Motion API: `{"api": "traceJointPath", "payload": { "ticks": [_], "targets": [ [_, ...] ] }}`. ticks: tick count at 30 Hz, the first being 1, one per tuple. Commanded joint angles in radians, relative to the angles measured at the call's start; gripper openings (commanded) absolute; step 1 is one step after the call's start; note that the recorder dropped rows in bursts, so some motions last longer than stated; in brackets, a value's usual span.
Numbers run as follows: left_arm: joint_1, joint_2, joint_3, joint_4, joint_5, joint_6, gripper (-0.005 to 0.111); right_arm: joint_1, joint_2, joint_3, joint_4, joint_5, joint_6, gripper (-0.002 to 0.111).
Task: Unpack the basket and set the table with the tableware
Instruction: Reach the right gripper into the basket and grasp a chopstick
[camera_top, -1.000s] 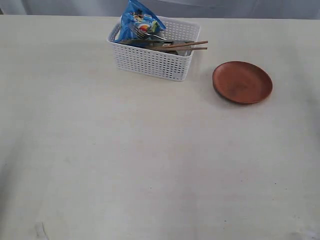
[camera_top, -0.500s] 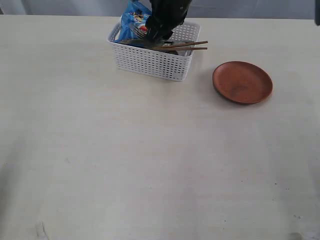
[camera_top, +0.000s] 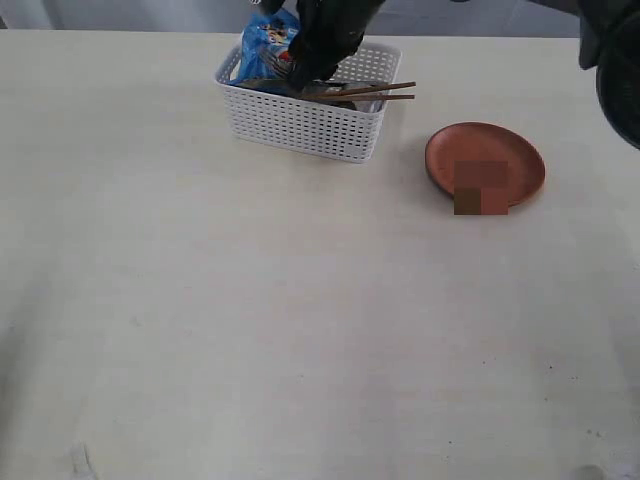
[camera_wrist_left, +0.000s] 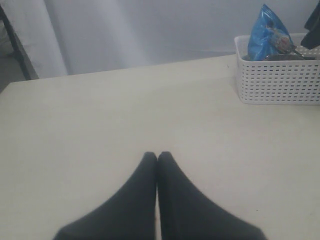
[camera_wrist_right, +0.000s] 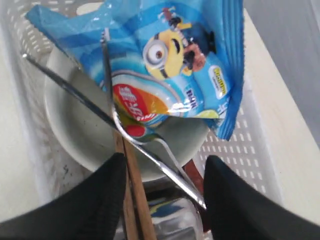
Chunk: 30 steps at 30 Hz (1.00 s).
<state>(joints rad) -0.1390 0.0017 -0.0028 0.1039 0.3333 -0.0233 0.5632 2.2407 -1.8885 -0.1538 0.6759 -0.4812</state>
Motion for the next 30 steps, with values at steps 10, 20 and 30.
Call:
{"api": "traceJointPath", "payload": {
  "ticks": [10, 20, 30],
  "targets": [
    [-0.007, -0.002, 0.003, -0.006, -0.003, -0.003, 0.0, -0.003, 0.042, -0.007, -0.001, 0.018, -0.247, 0.045],
    [-0.007, -0.002, 0.003, -0.006, -0.003, -0.003, 0.0, -0.003, 0.097, -0.007, -0.005, -0.059, -0.253, 0.038],
    [-0.007, -0.002, 0.003, -0.006, -0.003, -0.003, 0.0, -0.003, 0.099, -0.007, -0.012, -0.054, -0.294, 0.0]
  ]
}}
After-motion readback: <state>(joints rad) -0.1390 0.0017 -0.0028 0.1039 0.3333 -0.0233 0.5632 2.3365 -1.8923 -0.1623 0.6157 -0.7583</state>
